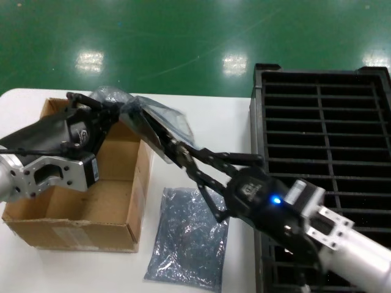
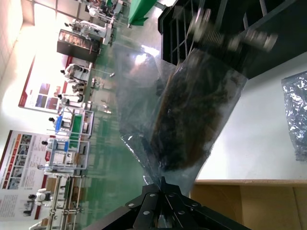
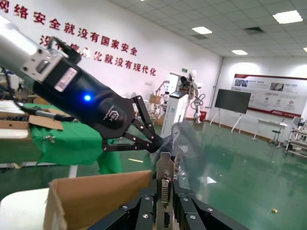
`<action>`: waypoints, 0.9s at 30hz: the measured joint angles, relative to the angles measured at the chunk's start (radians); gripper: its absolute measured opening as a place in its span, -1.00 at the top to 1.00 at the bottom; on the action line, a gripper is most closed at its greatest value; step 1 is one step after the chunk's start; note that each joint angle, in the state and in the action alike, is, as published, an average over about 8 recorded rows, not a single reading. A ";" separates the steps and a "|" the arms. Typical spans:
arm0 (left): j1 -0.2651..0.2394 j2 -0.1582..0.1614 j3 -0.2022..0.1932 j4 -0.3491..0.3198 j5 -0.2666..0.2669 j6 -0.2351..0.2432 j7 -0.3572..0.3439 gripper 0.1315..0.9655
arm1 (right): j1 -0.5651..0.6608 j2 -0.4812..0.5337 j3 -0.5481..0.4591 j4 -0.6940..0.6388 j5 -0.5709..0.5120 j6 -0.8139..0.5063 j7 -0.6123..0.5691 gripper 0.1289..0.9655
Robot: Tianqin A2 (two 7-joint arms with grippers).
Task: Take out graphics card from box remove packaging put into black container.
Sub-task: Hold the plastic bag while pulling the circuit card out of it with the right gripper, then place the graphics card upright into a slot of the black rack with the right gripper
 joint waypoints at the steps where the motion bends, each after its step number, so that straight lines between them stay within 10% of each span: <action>1: 0.000 0.000 0.000 0.000 0.000 0.000 0.000 0.98 | -0.015 0.022 0.007 0.024 0.004 -0.005 0.011 0.86; 27: 0.000 0.000 0.000 0.000 0.000 0.000 0.000 0.98 | -0.454 0.397 0.564 0.242 0.303 -0.162 0.108 0.86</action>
